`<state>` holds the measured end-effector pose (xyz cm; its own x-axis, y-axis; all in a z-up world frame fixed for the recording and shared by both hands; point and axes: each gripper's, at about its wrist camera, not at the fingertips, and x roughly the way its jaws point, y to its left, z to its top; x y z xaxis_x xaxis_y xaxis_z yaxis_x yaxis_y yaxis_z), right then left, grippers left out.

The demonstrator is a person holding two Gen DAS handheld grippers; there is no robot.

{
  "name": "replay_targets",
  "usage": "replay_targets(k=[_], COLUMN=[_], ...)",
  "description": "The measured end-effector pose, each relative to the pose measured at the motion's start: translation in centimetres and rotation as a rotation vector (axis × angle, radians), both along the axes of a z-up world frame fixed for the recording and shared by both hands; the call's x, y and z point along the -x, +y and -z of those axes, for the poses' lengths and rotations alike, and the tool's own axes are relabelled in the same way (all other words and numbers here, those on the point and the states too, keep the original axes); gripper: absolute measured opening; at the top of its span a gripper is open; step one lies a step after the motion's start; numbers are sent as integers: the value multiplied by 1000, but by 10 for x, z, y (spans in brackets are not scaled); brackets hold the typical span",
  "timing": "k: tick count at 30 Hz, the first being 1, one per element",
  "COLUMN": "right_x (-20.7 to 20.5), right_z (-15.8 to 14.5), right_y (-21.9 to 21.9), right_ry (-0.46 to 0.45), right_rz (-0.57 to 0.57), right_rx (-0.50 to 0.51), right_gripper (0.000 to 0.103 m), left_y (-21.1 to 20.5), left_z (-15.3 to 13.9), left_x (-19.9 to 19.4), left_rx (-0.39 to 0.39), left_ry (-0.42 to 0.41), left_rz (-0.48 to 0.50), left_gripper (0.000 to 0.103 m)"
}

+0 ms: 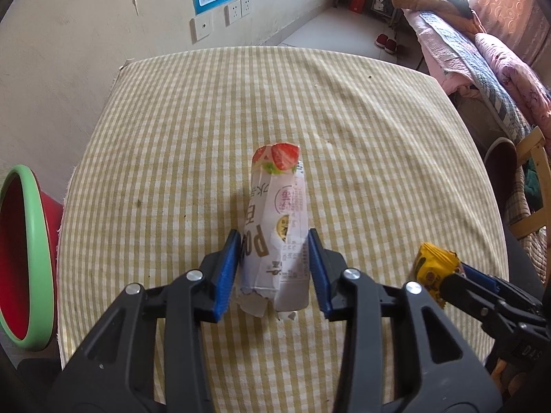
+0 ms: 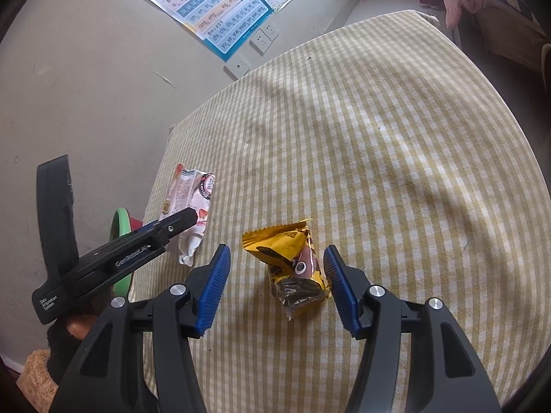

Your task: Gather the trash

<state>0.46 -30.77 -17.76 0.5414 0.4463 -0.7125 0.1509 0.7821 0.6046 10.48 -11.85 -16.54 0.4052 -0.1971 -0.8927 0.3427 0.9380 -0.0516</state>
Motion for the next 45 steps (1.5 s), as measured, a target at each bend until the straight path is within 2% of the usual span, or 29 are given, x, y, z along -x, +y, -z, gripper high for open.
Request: replay_targets(k=[3, 7, 10, 15, 20, 25, 35, 38, 39, 40, 41, 42, 45], right_x=[-2, -4, -5, -2, 0, 2, 12, 13, 14, 16, 18, 20, 19], right_z=[4, 6, 7, -3, -10, -20, -40, -42, -43, -45, -47, -49, -45], right_y=[0, 4, 6, 6, 14, 33, 61, 62, 62, 61, 59, 57, 48], right_ry=[10, 5, 1, -47, -66, -79, -80, -62, -64, -69, -78, -85, -58], right_rz=[-1, -10, -8, 2, -7, -44, -73, -72, -62, -52, -33, -14, 13], right_rx=[5, 23, 39, 84, 130, 173, 194, 201, 217, 228, 243, 262, 297], right_gripper=[52, 36, 27, 20, 20, 18, 18, 20, 24, 37, 43, 55, 64], left_y=[4, 12, 23, 36, 51, 68, 103, 109, 112, 112, 113, 114, 116], left_z=[-4, -8, -14, -35, -57, -68, -66, -65, -64, -64, -64, -63, -60], left_x=[10, 22, 32, 46, 56, 62, 62, 62, 61, 62, 62, 62, 61], left_rx=[19, 32, 35, 36, 39, 40, 103, 116, 122, 125, 127, 130, 135], left_ry=[-8, -16, -27, -88, -163, -215, -215, -212, -210, -210, -209, -208, -200], left_rz=[-12, -23, -39, -40, -43, -59, -126, -139, -143, -144, -146, -148, -153], left_gripper=[38, 38, 38, 38, 38, 38, 38, 38, 38, 38, 38, 38, 38])
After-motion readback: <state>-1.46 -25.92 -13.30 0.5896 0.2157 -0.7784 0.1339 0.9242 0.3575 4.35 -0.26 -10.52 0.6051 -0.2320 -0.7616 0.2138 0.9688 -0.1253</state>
